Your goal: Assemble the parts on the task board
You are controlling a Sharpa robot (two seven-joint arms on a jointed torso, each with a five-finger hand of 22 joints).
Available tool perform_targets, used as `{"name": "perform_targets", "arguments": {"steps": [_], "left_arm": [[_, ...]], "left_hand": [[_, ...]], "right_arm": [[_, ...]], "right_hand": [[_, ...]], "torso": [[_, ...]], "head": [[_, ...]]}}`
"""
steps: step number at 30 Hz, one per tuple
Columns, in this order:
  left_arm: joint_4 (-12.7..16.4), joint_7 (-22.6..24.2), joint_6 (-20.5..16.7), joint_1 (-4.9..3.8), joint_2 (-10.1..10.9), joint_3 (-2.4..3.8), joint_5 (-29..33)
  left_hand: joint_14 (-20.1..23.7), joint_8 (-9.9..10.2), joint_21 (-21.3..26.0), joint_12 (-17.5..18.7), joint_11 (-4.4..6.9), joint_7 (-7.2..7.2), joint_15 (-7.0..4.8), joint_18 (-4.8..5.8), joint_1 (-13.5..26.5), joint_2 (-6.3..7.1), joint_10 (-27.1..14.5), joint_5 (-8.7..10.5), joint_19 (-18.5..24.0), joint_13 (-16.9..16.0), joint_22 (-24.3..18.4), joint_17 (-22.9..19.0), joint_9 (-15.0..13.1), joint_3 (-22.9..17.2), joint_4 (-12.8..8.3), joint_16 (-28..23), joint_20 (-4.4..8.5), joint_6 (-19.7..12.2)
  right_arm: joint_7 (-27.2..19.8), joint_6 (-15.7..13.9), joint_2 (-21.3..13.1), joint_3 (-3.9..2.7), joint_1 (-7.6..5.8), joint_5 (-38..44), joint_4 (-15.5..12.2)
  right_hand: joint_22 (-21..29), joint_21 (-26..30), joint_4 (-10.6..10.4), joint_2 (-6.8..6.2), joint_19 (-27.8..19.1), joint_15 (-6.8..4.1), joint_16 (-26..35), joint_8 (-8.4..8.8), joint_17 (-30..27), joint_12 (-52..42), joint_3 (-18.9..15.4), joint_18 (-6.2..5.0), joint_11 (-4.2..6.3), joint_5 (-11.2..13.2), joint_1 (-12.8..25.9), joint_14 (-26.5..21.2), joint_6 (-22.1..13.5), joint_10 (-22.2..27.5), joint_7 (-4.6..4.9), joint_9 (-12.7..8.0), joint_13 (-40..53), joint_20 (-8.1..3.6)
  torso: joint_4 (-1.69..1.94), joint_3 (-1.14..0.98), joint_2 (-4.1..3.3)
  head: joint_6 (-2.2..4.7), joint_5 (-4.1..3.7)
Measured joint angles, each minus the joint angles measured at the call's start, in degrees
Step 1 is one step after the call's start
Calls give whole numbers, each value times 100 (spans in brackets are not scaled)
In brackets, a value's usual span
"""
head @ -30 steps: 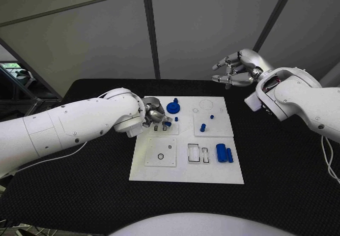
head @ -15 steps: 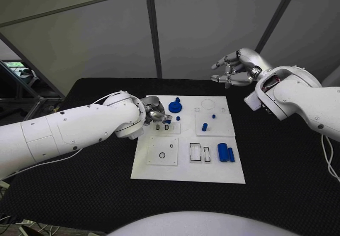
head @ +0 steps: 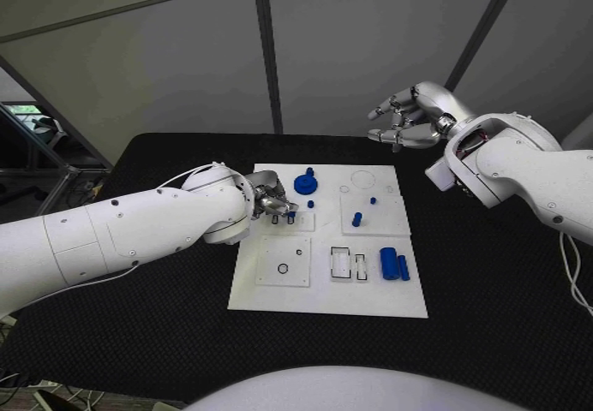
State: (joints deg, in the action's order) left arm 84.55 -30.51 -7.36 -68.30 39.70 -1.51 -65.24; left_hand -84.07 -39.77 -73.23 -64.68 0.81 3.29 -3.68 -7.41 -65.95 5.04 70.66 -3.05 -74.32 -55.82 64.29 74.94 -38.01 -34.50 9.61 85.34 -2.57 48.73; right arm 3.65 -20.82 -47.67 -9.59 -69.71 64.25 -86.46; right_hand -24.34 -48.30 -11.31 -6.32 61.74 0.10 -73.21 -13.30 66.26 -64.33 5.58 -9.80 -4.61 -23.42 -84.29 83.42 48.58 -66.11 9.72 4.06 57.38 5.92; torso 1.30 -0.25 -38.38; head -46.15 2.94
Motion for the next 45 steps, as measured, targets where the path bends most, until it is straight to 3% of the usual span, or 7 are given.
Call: {"name": "perform_targets", "arguments": {"steps": [45], "left_arm": [[-61, -20, 553, 25, -54, 2, -579]], "left_hand": [[0, -18, -23, -29, 16, 10, 0, -3, 98, 80, 24, -19, -41, -24, 43, 0, -26, -77, -77, 0, 0, 11]], "right_arm": [[36, 6, 40, 1, 3, 96, 22]], "right_hand": [[3, 0, -16, 0, 0, 0, 0, 0, -1, 0, 16, 0, 0, -21, 0, 0, 0, -1, 0, 0, 0, 0]], "torso": [[5, -2, 3]], "head": [[-78, -6]]}}
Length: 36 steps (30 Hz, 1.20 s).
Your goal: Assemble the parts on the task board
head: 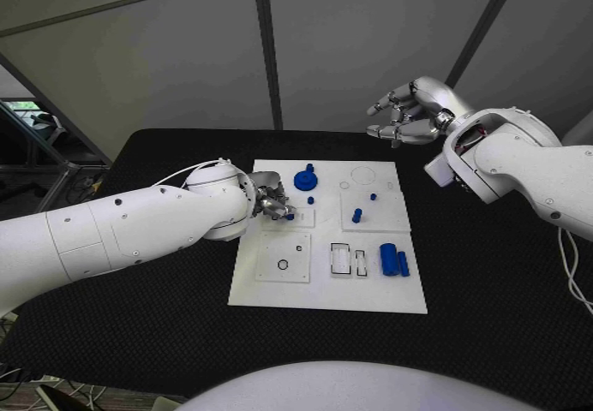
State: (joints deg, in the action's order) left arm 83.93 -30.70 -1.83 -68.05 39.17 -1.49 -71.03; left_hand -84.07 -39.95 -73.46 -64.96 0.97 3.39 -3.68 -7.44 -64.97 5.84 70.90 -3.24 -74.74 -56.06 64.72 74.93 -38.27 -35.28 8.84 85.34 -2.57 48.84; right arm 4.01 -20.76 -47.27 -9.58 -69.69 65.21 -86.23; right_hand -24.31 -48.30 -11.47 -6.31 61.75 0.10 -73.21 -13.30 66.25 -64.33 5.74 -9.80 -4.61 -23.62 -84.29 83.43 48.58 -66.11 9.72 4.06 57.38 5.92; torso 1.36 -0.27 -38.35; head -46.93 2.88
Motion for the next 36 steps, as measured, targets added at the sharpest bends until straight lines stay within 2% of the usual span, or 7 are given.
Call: {"name": "perform_targets", "arguments": {"steps": [7, 9, 10, 11, 16, 22, 36], "left_arm": [[-11, 0, 59, -7, -5, 4, -14], [-16, 0, 69, -8, -8, 5, -18], [-20, 0, 76, -8, -10, 5, -20], [-22, 0, 80, -9, -13, 6, -21], [-37, 0, 92, -12, -21, 7, -25], [-67, 0, 105, -12, -31, 5, -23], [-122, -2, 124, -6, -54, -1, -20]], "left_hand": [[0, 0, -24, -38, -1, 0, 0, 0, 41, 12, -1, 0, 0, -14, 27, 0, -26, -7, -7, 0, 0, 0], [0, 0, -23, -38, -2, -22, 0, 1, 227, 94, -1, 0, 0, -9, 39, 0, -37, -139, -138, 0, 0, 23], [0, 0, -23, -38, -2, -34, 0, 0, 326, 118, -1, 0, 0, -4, 50, 0, -37, -279, -279, 0, 0, 34], [0, 0, -23, -38, -5, -43, 0, 0, 363, 155, 2, 0, 0, -1, 53, 0, -37, -284, -283, 0, 0, 47], [0, -3, -23, -38, -9, -63, 0, 0, 574, 123, 6, 1, -21, 0, 83, 0, -38, -466, -466, 31, 21, 83], [18, -4, -56, -70, 15, -75, -18, -2, 770, 80, 30, 1, -53, -48, 133, 0, -59, -422, -421, 31, 13, 134], [17, -5, -86, -138, 35, -84, -26, -2, 1065, 101, 49, -7, -88, -114, 203, 0, -88, -289, -289, 31, 35, 185]], "right_arm": [[0, 2, 6, 0, 1, 1, 4], [0, 2, 8, 0, 1, 2, 4], [0, 3, 10, 0, 1, 2, 4], [0, 3, 10, 0, 1, 3, 4], [3, 4, -1, 0, 1, 4, 2], [6, 12, -4, 0, 1, 5, 1], [6, 59, 2, 1, 1, 6, 26]], "right_hand": [[6, 0, -10, 0, 0, 0, 0, -24, 0, 0, 10, 0, 0, -31, 0, 0, 0, 0, 0, 0, 0, 0], [6, 0, -17, 0, 0, 0, 22, -24, -6, 0, 17, 0, 0, -31, 0, 0, 0, 0, 0, 0, 0, 0], [6, 10, -17, 0, 0, 0, 22, -24, -6, 0, 17, 0, 0, -32, 0, 0, -9, 0, -9, 0, 0, 0], [6, 22, -17, 0, 0, 0, 22, -24, -6, 0, 17, 0, 0, -58, 0, 0, -19, 0, -19, 0, 0, 0], [12, 22, -17, 0, 0, 0, 22, -24, -15, 0, 17, 0, 0, -64, 0, 0, -19, 0, -19, 0, 0, 0], [21, 24, -56, -25, 0, 0, 38, -50, -23, 0, 56, 0, 0, -134, 57, 0, -40, 0, 1, 0, -14, 0], [34, 56, -132, -46, 0, 0, 55, -84, -35, 0, 73, 0, 0, -197, 122, 0, -40, 0, 1, 0, -33, 0]], "torso": [[-5, 0, -2], [-6, 0, -3], [-6, 0, -3], [-6, 0, -3], [-6, 0, -6], [-6, 0, -6], [-4, 2, -3]], "head": [[-13, -9], [-18, -12], [-20, -15], [-21, -15], [-35, -23], [-51, -25], [-79, -54]]}}
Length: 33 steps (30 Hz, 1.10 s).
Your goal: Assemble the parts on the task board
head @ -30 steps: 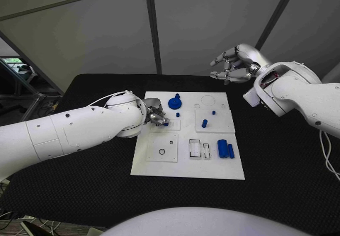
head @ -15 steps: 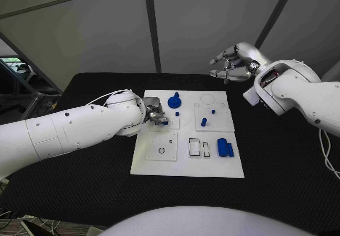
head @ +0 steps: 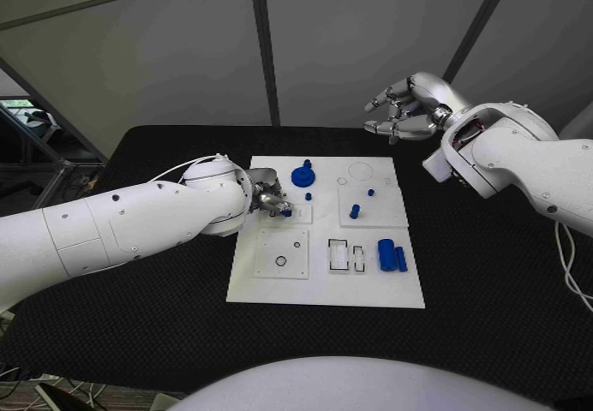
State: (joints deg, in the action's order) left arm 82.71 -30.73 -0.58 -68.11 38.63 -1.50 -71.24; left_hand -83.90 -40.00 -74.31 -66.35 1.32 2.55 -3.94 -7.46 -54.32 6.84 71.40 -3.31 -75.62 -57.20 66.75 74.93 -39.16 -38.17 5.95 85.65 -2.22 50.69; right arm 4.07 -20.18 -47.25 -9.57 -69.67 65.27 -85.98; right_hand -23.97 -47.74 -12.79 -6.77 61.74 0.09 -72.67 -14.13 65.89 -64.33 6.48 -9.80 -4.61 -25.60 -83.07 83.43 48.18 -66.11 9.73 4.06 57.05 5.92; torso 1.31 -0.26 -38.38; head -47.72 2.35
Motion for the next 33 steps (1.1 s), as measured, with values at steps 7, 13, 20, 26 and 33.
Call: {"name": "perform_targets", "arguments": {"steps": [7, 13, 20, 26, 33], "left_arm": [[-13, -2, 1, 4, -15, -4, 2], [-18, -3, 1, 6, -28, -6, 4], [-27, -3, 0, 8, -39, -8, 5], [-29, -3, -9, 10, -47, -9, 6], [-20, -4, -29, 10, -51, -9, 6]], "left_hand": [[-16, -44, -37, -75, 10, -21, -16, 3, 114, 45, 53, 0, -56, -74, 89, 0, -24, 64, 64, 22, -15, 21], [-16, -67, -82, -111, 12, -41, -16, 3, 162, 46, 93, 0, -75, -120, 139, 0, -42, 111, 75, 22, 6, 41], [-16, -94, -104, -149, 32, -62, -16, 3, 232, 66, 113, 0, -117, -153, 188, 0, -66, 164, 128, 22, 6, 61], [4, -128, -135, -177, 31, -41, -37, 5, 373, 91, 153, 1, -137, -188, 239, 0, -94, 284, 217, 22, 27, 82], [4, -155, -170, -216, 46, -61, -37, 1, 480, 29, 180, 1, -181, -245, 320, 0, -114, 379, 312, 21, 29, 102]], "right_arm": [[0, 15, -4, 0, 0, 1, 1], [8, 26, -6, 0, 0, 1, 8], [15, 35, -2, 0, 0, 1, 17], [19, 42, 4, 0, 0, 2, 35], [21, 45, 10, 0, 0, 2, 68]], "right_hand": [[4, 0, 0, 1, 13, 0, 0, 0, -6, 0, 0, 0, 0, -23, 45, 0, -6, 0, -6, 0, -1, 13], [4, 0, 0, 1, 21, 0, 0, 0, -20, 0, 0, 0, 0, -22, 46, 0, -19, 0, -20, 0, -13, 21], [4, 0, 2, 1, 21, 0, 0, 0, -20, 0, 1, 0, 12, -22, 45, 0, -19, 12, -19, 0, -12, 21], [11, 13, -31, 0, 21, 0, 25, 0, -19, 0, 4, 0, 21, -47, 45, 0, -19, 21, -19, 0, -18, 21], [10, 29, -31, 0, 21, 0, 26, 0, -19, 0, 4, 0, 21, -48, 45, 0, -19, 21, -19, 0, -17, 21]], "torso": [[5, 3, 0], [5, 4, 3], [8, 5, 3], [8, 6, 3], [12, 7, 3]], "head": [[-16, -1], [-29, -4], [-30, -9], [-30, -12], [-31, -14]]}}
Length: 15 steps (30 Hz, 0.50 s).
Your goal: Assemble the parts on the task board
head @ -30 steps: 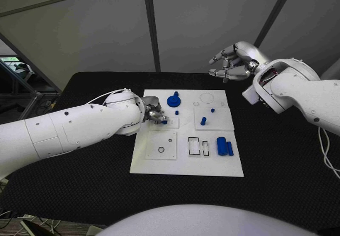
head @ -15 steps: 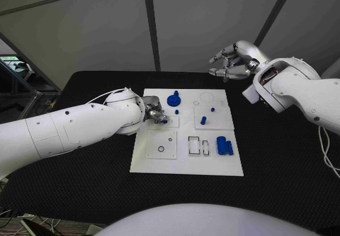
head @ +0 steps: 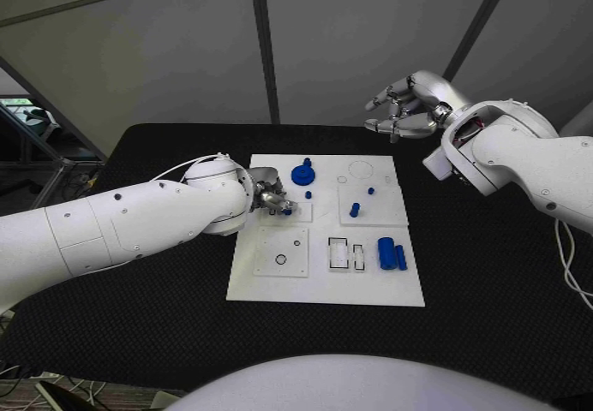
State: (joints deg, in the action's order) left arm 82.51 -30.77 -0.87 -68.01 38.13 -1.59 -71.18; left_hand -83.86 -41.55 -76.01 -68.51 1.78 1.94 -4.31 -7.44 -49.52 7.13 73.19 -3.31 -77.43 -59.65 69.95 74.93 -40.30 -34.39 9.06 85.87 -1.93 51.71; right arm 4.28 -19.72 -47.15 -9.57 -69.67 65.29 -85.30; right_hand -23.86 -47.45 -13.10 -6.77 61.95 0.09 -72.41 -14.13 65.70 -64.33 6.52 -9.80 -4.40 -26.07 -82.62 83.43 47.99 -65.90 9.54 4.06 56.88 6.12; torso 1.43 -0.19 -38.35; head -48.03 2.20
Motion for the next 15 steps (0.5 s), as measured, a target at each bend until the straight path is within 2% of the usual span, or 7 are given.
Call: {"name": "perform_targets", "arguments": {"steps": [7, 15], "left_arm": [[3, -1, -26, 0, -1, 0, 0], [-3, -3, -35, 0, -1, 1, 0]], "left_hand": [[-20, -2, -67, -66, 6, 0, -20, -1, 176, -25, 35, 0, -59, -54, 93, 0, -19, 136, 136, 0, 18, 0], [-20, -22, -67, -66, 2, 0, -20, 0, 188, -35, 39, 0, -79, -75, 124, 0, -26, 166, 167, 0, -3, 0]], "right_arm": [[1, 6, 8, 0, 0, 0, 19], [7, 25, 14, 0, 0, 0, 29]], "right_hand": [[0, 0, 0, 0, 0, 0, 0, 0, 0, 0, 0, 0, 0, 0, 0, 0, 0, 0, 0, 0, 1, 0], [0, 0, -2, -1, 0, 0, 0, 0, 1, 0, 2, 0, 0, 0, 1, 0, 0, -1, 0, 0, 1, 0]], "torso": [[0, 0, 0], [-3, 0, 0]], "head": [[-13, 8], [-21, 8]]}}
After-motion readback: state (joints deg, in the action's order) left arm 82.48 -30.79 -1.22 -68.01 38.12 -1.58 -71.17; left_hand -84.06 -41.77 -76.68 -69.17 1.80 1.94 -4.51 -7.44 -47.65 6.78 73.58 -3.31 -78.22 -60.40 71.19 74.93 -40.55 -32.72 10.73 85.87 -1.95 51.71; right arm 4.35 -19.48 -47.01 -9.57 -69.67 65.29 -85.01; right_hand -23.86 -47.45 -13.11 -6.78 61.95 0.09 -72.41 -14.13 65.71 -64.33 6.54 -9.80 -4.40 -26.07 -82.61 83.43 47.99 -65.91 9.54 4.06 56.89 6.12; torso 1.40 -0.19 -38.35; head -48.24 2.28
